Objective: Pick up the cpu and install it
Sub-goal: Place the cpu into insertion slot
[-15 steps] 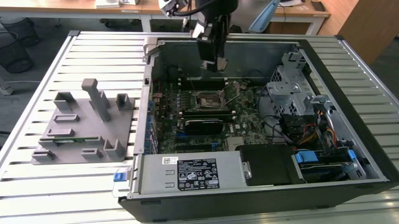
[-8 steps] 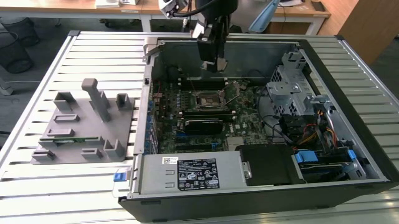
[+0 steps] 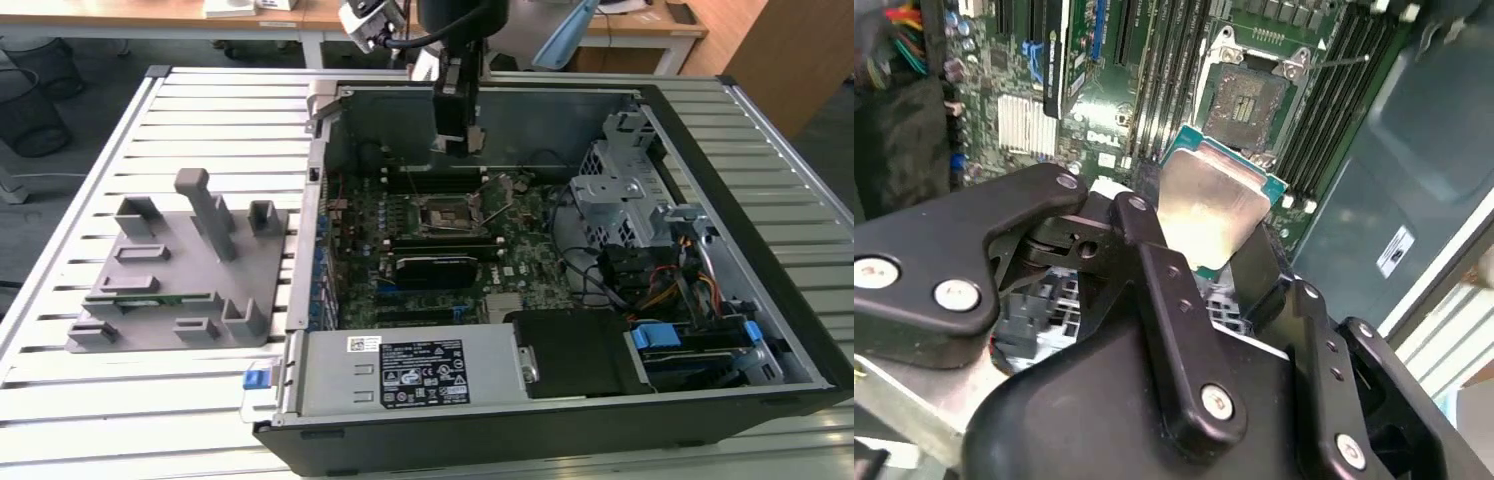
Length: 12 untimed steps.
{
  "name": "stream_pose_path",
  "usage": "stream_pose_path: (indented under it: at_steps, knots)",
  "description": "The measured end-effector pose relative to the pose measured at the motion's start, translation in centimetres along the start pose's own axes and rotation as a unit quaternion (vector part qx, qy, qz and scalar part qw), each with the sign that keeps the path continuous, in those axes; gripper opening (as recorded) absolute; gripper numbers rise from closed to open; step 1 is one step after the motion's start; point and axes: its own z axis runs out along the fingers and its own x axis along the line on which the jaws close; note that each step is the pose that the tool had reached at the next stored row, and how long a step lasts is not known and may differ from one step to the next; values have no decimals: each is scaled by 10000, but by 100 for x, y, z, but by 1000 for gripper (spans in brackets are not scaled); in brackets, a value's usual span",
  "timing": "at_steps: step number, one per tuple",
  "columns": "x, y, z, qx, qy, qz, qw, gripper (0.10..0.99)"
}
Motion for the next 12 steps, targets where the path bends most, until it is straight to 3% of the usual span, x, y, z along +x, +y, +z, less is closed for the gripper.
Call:
stream_pose_path:
  at_steps: [6,12]
  knots:
    - [0,-2,19,10,55,-544,9985,529]
    - [0,-4,43,20,104,-1042,9945,529]
